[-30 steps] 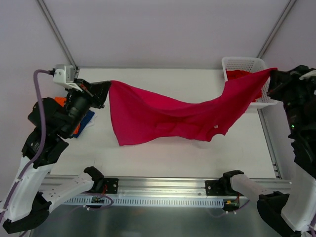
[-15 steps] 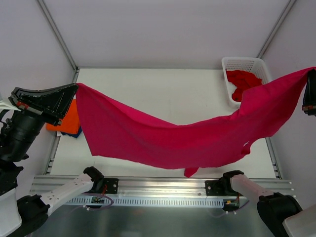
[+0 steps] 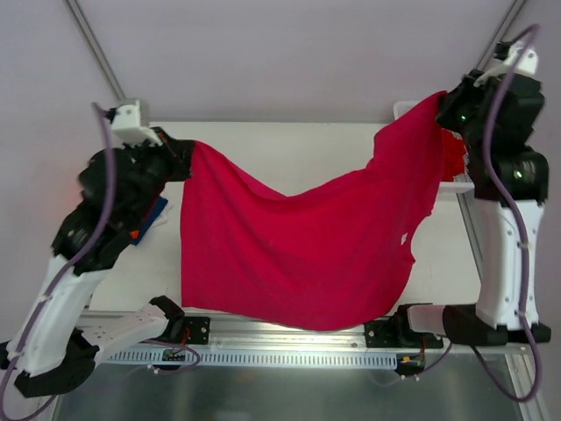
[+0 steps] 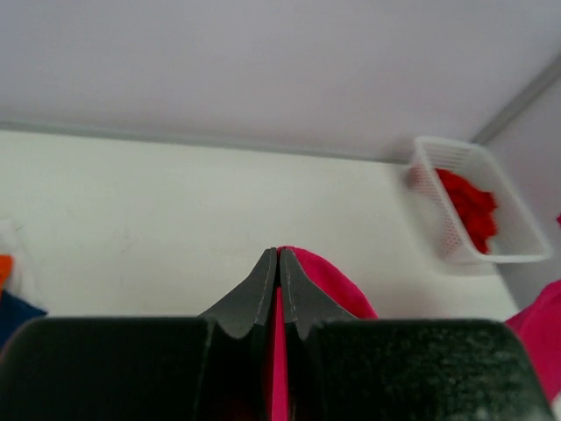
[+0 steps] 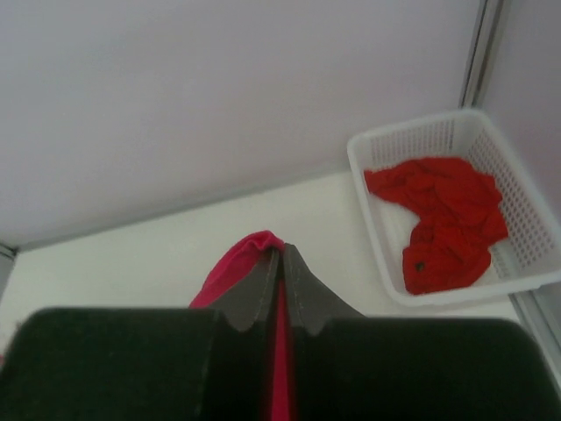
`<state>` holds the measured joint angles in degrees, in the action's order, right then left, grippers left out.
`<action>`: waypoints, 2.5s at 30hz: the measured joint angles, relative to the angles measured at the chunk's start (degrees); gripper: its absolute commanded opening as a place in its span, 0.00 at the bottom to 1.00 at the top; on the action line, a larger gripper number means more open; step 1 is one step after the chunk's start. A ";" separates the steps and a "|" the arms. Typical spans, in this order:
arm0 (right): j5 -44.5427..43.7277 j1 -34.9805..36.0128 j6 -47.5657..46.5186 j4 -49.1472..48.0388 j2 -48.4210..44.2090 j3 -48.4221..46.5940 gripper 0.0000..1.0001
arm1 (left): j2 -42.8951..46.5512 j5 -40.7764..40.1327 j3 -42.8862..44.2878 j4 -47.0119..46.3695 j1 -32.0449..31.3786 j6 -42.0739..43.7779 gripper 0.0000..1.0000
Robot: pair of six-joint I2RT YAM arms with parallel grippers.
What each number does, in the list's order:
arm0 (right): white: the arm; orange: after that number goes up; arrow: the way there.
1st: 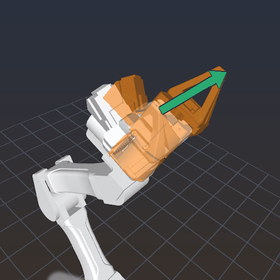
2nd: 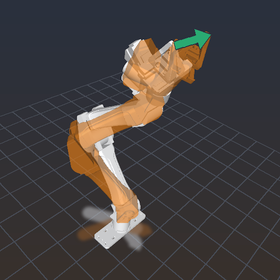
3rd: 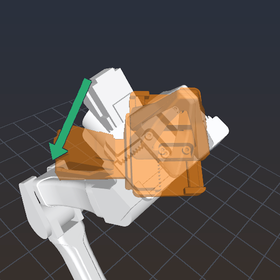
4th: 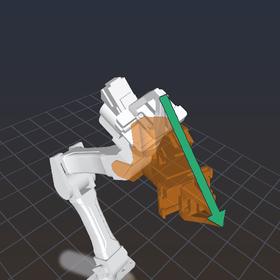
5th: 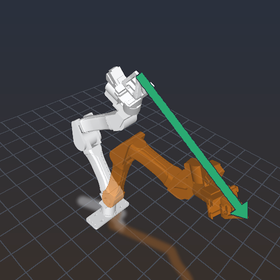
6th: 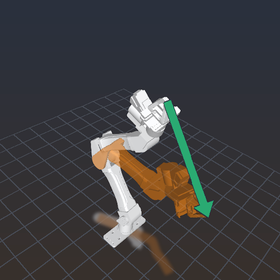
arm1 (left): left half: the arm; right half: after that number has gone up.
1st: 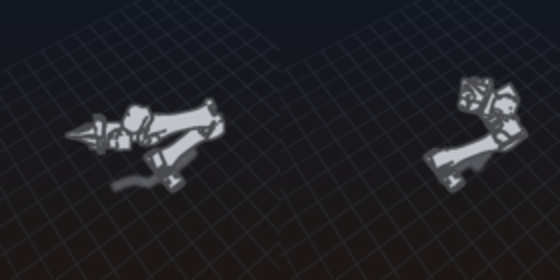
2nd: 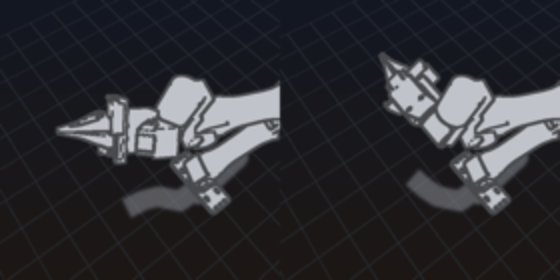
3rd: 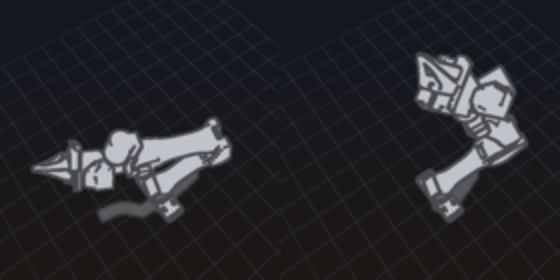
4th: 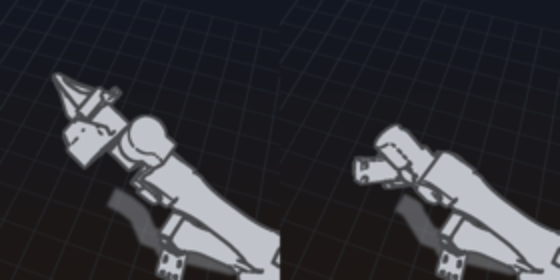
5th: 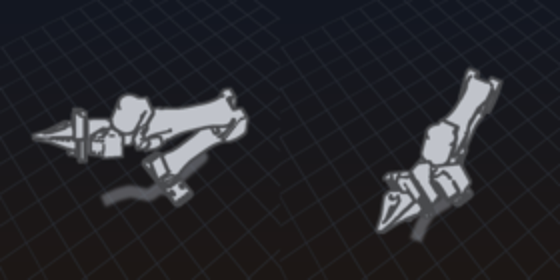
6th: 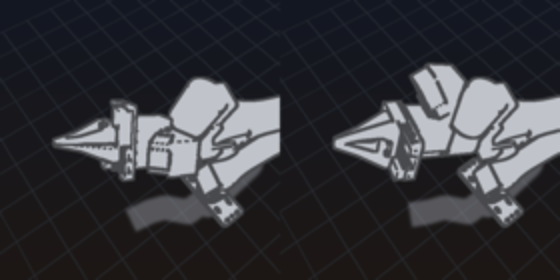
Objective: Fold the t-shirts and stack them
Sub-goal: Flatten the tshirt out
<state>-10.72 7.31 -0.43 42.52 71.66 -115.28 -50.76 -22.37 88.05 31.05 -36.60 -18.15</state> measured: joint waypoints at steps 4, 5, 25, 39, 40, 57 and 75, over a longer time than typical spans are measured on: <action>3.37 -2.93 1.51 -3.67 9.64 5.40 0.03 | -8.76 0.09 -5.18 -4.02 7.67 0.57 0.00; 4.02 -3.28 1.73 -4.20 12.35 5.99 0.03 | -11.85 0.72 -6.38 -5.60 10.91 0.46 0.00; 12.52 -4.15 4.44 -17.20 55.52 -14.71 0.00 | -59.39 1.42 10.69 -19.47 26.18 -0.33 0.00; 23.52 -3.17 8.96 -18.91 20.37 -11.65 0.00 | -19.56 13.92 8.85 -15.98 16.06 2.84 0.00; 24.28 -2.95 9.09 -19.02 17.03 -12.68 0.00 | -16.98 15.13 10.40 -15.54 14.84 2.91 0.00; 28.20 -2.82 13.14 -26.38 -6.29 -27.19 0.01 | -3.72 31.30 37.13 -5.33 13.03 -0.37 0.00; 25.18 -3.13 10.29 -28.35 -6.91 10.93 0.00 | 1.42 14.14 -9.68 -11.58 13.33 -1.88 0.00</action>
<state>14.46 4.19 9.87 14.17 64.75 -104.36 -49.34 -8.23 78.37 19.46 -23.27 -20.03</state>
